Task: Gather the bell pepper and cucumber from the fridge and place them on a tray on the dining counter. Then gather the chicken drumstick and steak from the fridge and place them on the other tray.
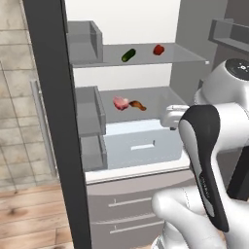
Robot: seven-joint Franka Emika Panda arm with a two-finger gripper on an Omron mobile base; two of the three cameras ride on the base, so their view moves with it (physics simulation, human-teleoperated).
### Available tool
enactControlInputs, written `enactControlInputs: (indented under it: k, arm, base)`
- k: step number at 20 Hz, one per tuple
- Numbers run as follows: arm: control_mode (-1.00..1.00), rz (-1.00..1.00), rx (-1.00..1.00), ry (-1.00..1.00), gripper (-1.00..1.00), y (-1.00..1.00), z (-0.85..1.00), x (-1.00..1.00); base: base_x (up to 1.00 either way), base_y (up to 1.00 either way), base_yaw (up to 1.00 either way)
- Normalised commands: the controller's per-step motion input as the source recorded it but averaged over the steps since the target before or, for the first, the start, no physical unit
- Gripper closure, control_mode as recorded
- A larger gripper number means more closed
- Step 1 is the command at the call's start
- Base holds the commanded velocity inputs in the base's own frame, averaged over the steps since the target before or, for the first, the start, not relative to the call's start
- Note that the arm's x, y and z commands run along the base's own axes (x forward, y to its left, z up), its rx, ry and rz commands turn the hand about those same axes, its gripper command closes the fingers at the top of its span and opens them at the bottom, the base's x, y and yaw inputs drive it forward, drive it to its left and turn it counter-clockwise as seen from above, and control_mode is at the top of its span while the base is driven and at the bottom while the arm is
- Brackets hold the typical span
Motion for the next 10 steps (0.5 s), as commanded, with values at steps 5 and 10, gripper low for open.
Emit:
enactControlInputs:
  k: [5,10]
  arm:
    - [1.0,0.0,0.0,0.0,-1.0,0.0,0.0,0.0]
    - [1.0,0.0,0.0,0.0,-1.0,0.0,0.0,0.0]
  base:
    - [0.29,0.36,-0.14]
    - [0.38,0.35,-0.12]
